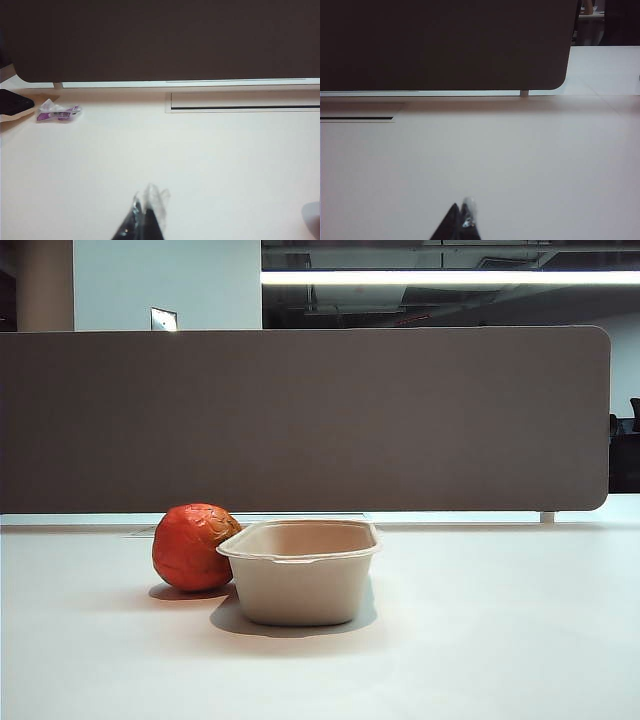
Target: Pick up the orange and place it into the paper lunchbox.
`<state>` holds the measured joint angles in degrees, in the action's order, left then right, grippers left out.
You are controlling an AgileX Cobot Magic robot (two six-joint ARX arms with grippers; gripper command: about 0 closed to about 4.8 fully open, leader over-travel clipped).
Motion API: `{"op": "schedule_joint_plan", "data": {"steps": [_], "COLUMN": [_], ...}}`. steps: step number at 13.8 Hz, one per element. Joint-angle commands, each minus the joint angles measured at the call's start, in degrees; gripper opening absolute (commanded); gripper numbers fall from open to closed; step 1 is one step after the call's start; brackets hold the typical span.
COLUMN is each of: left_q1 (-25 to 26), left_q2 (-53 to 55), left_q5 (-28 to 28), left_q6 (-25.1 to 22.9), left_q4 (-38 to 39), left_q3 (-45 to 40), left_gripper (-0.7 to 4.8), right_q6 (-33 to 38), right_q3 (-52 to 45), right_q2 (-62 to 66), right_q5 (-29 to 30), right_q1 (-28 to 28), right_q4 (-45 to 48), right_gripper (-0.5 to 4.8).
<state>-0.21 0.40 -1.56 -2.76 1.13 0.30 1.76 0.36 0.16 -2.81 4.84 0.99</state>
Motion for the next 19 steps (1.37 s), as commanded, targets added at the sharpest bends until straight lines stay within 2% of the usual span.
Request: {"op": "schedule_joint_plan", "data": {"steps": [1, 6, 8, 9, 10, 11, 13, 16, 19], "left_q1": [-0.07, -0.07, -0.07, -0.07, -0.07, -0.07, -0.07, -0.07, -0.09], "left_q2": [-0.20, -0.20, -0.20, -0.20, -0.13, 0.07, 0.46, 3.82, 12.72], "left_q5": [0.28, 0.26, 0.26, 0.09, -0.74, -1.29, -1.22, -1.18, -0.52], "left_q6": [0.24, 0.52, 3.19, 10.78, 16.09, 17.05, 16.92, 16.74, 15.37], "left_q4": [-0.46, -1.40, -2.67, -2.86, -1.07, 0.24, 1.84, 2.73, 2.86], "left_q3": [-0.09, 0.04, 0.22, 1.66, 3.80, 5.29, 7.78, 13.81, 20.94], "left_gripper": [-0.05, -0.05, -0.05, -0.05, -0.05, -0.05, -0.05, -0.05, -0.05], "right_q6": [0.17, 0.20, 0.33, 3.15, 5.07, 5.64, 5.60, 5.60, 5.57], "right_q3": [-0.26, 0.33, 1.33, 3.78, 5.95, 7.69, 10.95, 19.89, 28.85], "right_q2": [-0.02, -0.02, -0.02, -0.02, -0.02, -0.02, 0.26, 2.67, 8.35], "right_q5": [-0.07, -0.07, -0.04, -0.04, -0.26, -0.31, -0.28, 0.00, 0.66], "right_q1": [0.02, 0.02, 0.02, 0.02, 0.00, 0.00, 0.00, 0.04, 0.04], "right_q4": [0.98, 0.98, 0.98, 0.92, 0.81, 0.44, -1.31, -8.61, -12.37], "right_gripper": [-0.05, -0.05, -0.05, -0.05, -0.06, -0.06, -0.05, -0.06, -0.06]}}
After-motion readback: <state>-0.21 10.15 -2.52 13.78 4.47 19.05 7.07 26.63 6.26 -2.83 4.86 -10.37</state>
